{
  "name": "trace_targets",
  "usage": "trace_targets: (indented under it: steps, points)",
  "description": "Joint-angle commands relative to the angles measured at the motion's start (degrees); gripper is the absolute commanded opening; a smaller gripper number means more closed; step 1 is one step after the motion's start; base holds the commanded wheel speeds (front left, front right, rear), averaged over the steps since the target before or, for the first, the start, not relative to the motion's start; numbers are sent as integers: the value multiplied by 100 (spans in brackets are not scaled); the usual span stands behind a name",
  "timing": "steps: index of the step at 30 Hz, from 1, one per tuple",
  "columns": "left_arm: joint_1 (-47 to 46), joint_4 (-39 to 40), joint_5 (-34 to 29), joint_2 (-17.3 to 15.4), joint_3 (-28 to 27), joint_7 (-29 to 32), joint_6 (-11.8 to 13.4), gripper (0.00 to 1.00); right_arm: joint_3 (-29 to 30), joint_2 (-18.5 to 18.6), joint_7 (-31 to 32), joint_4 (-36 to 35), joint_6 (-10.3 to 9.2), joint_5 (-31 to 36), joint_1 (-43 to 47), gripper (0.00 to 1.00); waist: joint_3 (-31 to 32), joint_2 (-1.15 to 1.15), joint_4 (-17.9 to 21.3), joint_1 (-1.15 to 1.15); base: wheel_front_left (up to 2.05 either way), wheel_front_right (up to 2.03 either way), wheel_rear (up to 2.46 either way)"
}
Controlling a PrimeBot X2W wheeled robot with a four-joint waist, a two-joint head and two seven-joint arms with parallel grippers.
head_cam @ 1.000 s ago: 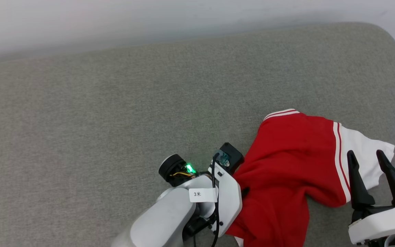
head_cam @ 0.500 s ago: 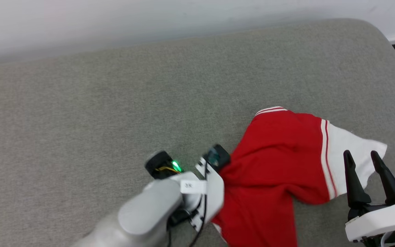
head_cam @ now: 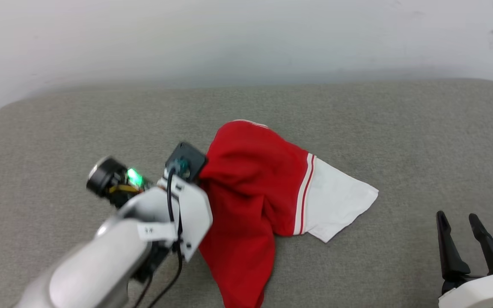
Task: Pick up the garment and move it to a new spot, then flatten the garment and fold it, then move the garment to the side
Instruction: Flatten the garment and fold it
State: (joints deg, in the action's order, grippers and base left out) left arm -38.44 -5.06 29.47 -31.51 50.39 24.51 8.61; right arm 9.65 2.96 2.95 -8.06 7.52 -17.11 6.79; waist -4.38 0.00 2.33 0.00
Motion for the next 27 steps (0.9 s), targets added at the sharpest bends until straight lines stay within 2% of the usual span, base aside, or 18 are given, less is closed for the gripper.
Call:
trace_targets:
  steps: [1, 4, 7, 8, 11, 15, 16, 17, 18, 27]
  points:
    - [428, 407, 64, -126, 67, 125, 137, 0, -20, -13, 18, 3, -5, 1, 70, 100, 102, 0, -158, 0, 0, 0, 0]
    - [1085, 834, 336, -152, 157, 186, 372, 0, -46, -13, 27, -26, -6, 15, 61, 100, 91, 0, -208, 0, 0, 0, 0]
    - [1721, 880, 633, 32, 192, 16, 630, 0, -27, -13, 62, -86, -6, 144, -12, 100, 39, 0, -237, 0, 0, 0, 0]
    - [1721, 880, 633, 32, 192, 16, 630, 0, -27, -13, 62, -86, -6, 144, -12, 100, 39, 0, -237, 0, 0, 0, 0]
    - [2216, 651, 912, 280, 86, -338, 842, 0, -45, -13, 117, -183, -6, 246, -83, 100, 15, 0, -243, 0, 0, 0, 0]
    - [2637, 279, 1205, 559, -133, -840, 991, 0, -30, -13, 221, -332, -5, 359, -88, 100, 39, 0, -254, 0, 0, 0, 0]
    - [2707, 206, 1274, 625, -168, -939, 969, 11, -17, -13, 259, -371, -5, 372, -84, 100, 63, 0, -266, 0, 0, 0, 0]
    - [2760, 141, 1322, 665, -195, -1030, 951, 58, -7, -13, 283, -411, -6, 383, -69, 100, 80, 0, -281, 0, 0, 0, 0]
    - [2790, 76, 1351, 700, -217, -1125, 928, 100, 1, -13, 309, -433, -5, 403, -53, 100, 109, 0, -296, 0, 0, 0, 0]
    - [2940, 157, 951, 892, -531, -2644, 1063, 100, 21, -13, 473, -637, -5, 476, 54, 100, 423, 0, -411, 0, 0, 0, 0]
